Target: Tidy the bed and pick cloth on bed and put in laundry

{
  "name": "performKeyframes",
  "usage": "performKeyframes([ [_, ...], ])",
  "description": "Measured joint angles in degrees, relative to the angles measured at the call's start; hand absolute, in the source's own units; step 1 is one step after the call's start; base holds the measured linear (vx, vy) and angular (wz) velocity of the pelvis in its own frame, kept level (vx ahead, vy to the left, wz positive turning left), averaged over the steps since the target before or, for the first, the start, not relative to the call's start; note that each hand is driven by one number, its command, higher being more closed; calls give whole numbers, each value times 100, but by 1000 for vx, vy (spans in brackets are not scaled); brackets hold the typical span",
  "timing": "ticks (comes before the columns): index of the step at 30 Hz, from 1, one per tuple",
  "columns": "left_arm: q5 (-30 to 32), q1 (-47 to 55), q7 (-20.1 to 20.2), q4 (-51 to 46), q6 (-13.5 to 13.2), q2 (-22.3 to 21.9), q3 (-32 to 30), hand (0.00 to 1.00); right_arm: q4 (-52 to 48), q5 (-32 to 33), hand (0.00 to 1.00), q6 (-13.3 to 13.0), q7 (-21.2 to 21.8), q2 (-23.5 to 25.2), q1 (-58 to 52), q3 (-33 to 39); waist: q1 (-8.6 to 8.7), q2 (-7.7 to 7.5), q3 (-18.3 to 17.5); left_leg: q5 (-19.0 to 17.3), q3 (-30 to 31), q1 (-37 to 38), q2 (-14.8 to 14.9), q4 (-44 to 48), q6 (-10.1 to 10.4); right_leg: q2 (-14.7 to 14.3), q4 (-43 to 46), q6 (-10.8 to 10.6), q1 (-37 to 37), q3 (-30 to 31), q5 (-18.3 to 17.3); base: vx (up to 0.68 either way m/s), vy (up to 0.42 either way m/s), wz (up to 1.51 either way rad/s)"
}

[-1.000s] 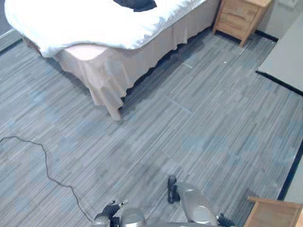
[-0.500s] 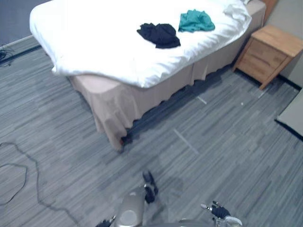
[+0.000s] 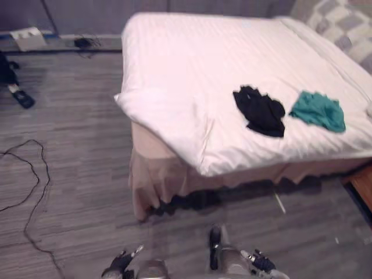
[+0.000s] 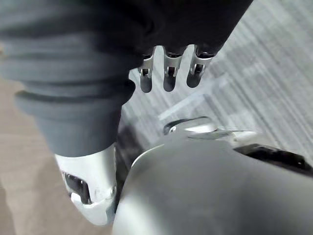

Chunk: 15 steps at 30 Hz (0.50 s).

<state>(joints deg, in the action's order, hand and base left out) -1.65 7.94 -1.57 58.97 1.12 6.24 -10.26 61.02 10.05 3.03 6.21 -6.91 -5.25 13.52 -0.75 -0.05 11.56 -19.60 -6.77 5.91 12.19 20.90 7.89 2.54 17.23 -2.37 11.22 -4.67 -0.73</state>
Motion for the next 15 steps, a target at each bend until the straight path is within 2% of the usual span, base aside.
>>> performKeyframes([
  [1, 3, -38, 8, 9, -71, -77, 16, 0, -2, 3, 0, 30, 4, -97, 39, 2, 19, 202, 26, 157, -139, -93, 221, 47, 141, -155, -134, 62, -43, -99, -40, 328, -421, 25],
  [2, 8, -70, 9, 12, -137, -96, 24, 0, -1, 6, 0, 80, 6, -116, 66, 4, 45, 269, 64, 269, -214, -170, 294, 127, 137, -189, -233, 163, -111, -177, 9, 290, -411, 40],
  [4, 15, -120, -179, 0, -544, -83, 147, 0, 64, 13, 0, 252, 9, -123, 130, 85, 158, 216, 152, 328, -580, -136, 252, 26, 156, -156, -736, 331, -586, -289, 119, 194, -283, 34],
  [7, 12, -161, -526, -353, -1026, -97, 387, 0, 49, -44, 0, 251, 28, -176, 106, 200, 203, 231, 165, 405, -779, -26, 33, -596, 164, -141, -1033, 380, -901, -383, 153, 67, -110, 10],
  [8, 17, -186, -696, -826, -1206, -100, 436, 0, 18, -129, 0, 247, 29, -190, 105, 222, 231, 269, 164, 702, -790, -122, -19, -861, -5, -177, -1079, 373, -906, -425, 144, 10, -43, 1],
  [9, 23, -258, -891, -1409, -1350, -85, 494, 0, -79, -171, 0, 242, 29, -227, 104, 221, 239, 357, 174, 1105, -735, -212, -30, -925, -32, -218, -1124, 333, -903, -450, 122, -16, -9, 5],
  [10, 24, -309, -983, -1709, -1396, -53, 543, 0, -106, -172, 0, 246, 25, -235, 96, 219, 254, 358, 174, 1134, -746, -220, -41, -970, 7, -209, -1149, 312, -901, -457, 134, -33, 28, 13],
  [12, 13, -528, -1226, -2820, -1516, 156, 581, 0, -124, -178, 0, 208, 21, -276, 38, 233, 329, 340, 196, 1194, -733, -288, -136, -1239, -41, -119, -1349, 238, -913, -588, 204, -43, 56, 21],
  [13, 9, -593, -1261, -3042, -1552, 237, 561, 0, -128, -177, 0, 188, 22, -277, -6, 235, 325, 338, 194, 1208, -734, -306, -155, -1268, -43, -104, -1404, 241, -921, -618, 261, -16, 75, 17],
  [15, 6, -746, -1319, -3863, -1621, 598, 431, 0, -154, -167, 0, 178, -6, -279, -184, 242, 318, 380, 183, 1282, -717, -292, -233, -1400, -95, -60, -1640, 205, -1015, -664, 407, 30, 85, 14],
])
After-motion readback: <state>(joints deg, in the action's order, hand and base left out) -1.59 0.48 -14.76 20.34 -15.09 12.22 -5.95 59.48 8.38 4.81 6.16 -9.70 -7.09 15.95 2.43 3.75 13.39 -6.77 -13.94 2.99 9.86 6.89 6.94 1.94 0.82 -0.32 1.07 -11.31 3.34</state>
